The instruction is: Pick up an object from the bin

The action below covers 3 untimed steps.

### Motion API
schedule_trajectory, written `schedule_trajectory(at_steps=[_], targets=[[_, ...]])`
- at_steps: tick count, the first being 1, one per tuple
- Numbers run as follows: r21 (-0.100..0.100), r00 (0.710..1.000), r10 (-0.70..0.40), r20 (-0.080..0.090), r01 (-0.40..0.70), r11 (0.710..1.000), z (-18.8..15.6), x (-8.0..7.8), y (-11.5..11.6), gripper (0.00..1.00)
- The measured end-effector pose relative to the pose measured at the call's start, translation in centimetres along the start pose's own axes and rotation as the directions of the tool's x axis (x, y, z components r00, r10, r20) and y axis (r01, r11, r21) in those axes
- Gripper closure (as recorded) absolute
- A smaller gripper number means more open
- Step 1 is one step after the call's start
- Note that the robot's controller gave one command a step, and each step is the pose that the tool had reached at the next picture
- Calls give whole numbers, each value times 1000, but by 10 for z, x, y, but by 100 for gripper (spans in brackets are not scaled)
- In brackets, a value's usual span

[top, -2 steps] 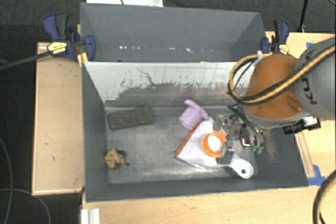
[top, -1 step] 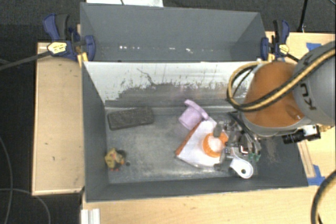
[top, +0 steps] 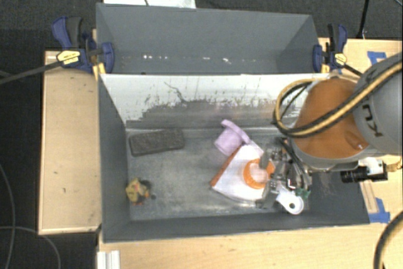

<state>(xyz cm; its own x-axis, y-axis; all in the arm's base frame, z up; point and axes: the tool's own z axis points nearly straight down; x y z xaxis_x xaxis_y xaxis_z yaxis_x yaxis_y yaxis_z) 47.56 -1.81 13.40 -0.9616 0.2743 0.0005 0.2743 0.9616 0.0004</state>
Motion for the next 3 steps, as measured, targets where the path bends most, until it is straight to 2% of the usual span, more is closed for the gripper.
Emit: schedule_trajectory(at_steps=[1, 2, 3], targets=[[0, 995, -99, 4, 99, 995, 60, -2, -1, 0], [-6, 999, -41, 17, 41, 999, 70, -6, 0, 100], [-5, 999, -34, 14, 34, 999, 69, -5, 0, 100]])
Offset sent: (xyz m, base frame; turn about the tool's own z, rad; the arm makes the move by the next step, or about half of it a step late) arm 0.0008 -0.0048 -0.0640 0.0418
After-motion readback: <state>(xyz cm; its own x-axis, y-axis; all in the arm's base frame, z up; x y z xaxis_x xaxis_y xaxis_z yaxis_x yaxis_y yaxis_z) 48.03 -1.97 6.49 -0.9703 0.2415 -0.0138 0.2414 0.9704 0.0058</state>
